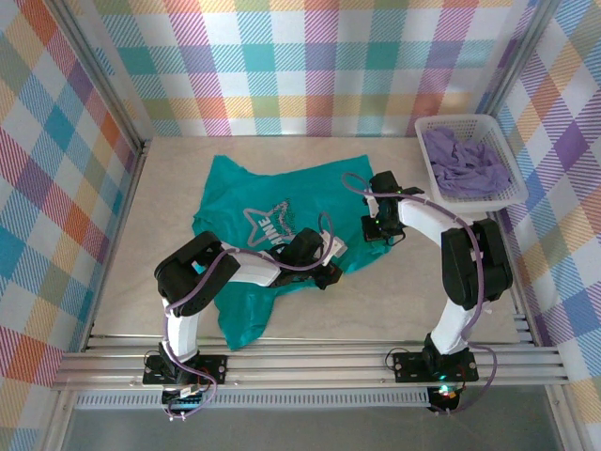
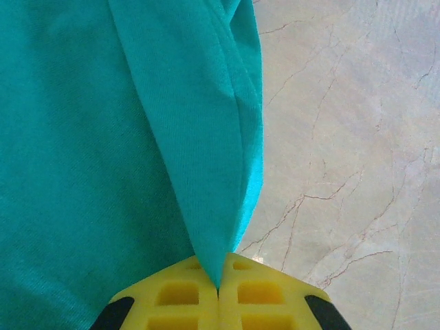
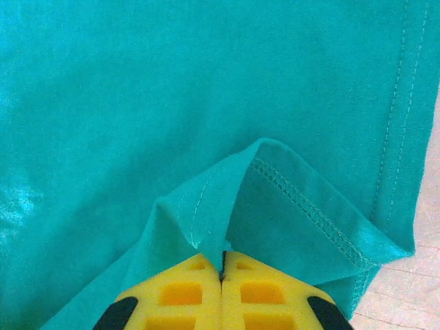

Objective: Fold the inside-out t-shirt

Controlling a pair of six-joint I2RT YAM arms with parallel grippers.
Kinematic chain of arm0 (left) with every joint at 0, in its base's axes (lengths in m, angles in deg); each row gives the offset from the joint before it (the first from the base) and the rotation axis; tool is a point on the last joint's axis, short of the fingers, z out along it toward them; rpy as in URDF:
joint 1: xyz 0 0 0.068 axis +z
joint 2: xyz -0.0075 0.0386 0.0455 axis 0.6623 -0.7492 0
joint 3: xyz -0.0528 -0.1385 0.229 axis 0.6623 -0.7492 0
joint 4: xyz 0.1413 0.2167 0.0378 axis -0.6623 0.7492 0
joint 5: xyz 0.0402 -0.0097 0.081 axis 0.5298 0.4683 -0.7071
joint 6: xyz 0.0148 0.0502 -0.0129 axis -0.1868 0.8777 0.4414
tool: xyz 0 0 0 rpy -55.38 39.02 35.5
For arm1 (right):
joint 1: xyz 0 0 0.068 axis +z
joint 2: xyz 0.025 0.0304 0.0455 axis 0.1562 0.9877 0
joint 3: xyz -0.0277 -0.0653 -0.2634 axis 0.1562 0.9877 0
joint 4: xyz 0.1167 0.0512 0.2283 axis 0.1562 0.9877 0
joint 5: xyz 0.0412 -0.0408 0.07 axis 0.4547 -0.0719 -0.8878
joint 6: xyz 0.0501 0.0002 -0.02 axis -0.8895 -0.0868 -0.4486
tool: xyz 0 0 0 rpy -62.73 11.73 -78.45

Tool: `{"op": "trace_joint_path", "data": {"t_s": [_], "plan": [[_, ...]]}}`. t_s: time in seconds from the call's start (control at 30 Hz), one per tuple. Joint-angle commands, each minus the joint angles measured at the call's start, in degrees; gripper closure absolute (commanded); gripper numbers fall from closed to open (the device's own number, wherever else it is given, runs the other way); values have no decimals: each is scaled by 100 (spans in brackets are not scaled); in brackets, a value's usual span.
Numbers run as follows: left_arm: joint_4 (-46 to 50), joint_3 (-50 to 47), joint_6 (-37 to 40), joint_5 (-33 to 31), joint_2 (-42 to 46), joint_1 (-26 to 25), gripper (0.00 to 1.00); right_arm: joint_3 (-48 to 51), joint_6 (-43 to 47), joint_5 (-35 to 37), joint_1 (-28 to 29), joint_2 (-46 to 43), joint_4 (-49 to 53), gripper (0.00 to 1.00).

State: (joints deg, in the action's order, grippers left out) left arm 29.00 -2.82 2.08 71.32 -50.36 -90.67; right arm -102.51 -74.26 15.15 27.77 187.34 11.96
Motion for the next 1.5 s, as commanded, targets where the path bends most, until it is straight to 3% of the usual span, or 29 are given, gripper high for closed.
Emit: {"op": "trace_joint_path", "data": {"t_s": [0.0,0.13,0.3,0.4,0.5,0.6,0.73,0.83,0.97,1.17,1.47], "plan": [[301,-79,-70,-4,23,32,100,-119,67,-7,-2,-406,333,99],[361,-75,-117,-186,224,30,96,101,133,-577,-125,-1026,540,100],[449,-197,-329,-453,776,30,68,515,21,-1693,-515,-1552,288,100],[611,-549,-593,-883,1491,59,57,641,-101,-1963,-795,-1537,-12,100],[1500,-974,-1185,-1699,2429,198,52,699,-306,-2136,-1000,-1387,-439,100],[2805,-1430,-2010,-2357,3389,560,50,695,-507,-2228,-1156,-1163,-806,100],[4093,-2053,-2656,-1876,4563,1534,49,671,-748,-2154,-1311,-927,-1146,100],[4475,-2145,-2662,-1898,5033,1815,46,536,-868,-2140,-1394,-738,-1254,100],[3907,-1874,-2588,-1674,4322,2192,44,409,-936,-2042,-1413,-573,-1357,100],[2786,-1003,-2534,-1540,2250,2394,44,209,-1085,-1976,-1587,-368,-1488,100],[2677,1003,-2302,-1437,255,2400,45,-440,-1158,-1767,-1904,2,-1379,100]]}}
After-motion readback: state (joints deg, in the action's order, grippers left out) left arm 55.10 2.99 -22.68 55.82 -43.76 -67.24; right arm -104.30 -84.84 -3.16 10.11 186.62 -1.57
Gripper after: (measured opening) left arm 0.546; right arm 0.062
